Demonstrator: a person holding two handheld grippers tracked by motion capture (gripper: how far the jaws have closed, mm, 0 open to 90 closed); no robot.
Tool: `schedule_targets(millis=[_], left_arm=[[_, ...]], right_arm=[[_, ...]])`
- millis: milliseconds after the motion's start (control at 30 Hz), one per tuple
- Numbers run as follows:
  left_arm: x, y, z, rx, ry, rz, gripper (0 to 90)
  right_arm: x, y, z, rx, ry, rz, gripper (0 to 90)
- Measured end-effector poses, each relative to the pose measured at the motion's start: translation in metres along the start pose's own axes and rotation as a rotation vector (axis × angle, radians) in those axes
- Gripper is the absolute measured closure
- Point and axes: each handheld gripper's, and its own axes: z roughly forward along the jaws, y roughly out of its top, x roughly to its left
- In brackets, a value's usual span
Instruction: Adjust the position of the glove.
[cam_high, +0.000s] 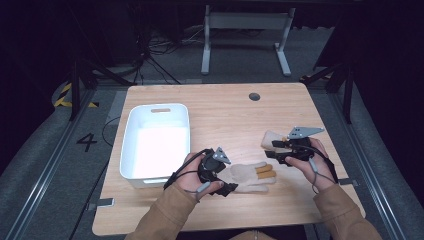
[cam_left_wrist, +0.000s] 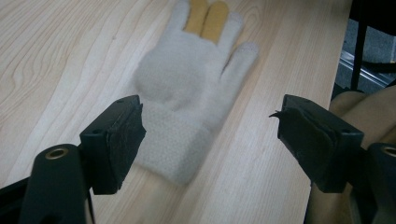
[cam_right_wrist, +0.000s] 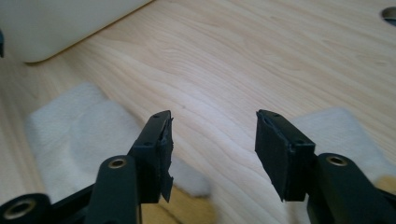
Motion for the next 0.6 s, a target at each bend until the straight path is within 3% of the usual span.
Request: schedule_targets(millis=[400,600], left_arm=[[0.001,0.001,0.001,-0.002,0.009,-0.002,23.2],[0.001,-0.002,-0.001,0.000,0.020,-0.007,23.2]], right_arm=[[-0.028,-0.010,-0.019,-0.041,-0.133,0.065,43.7],[-0.042,-0.014,-0.023,-0.050,-0.166,0.104,42.1]])
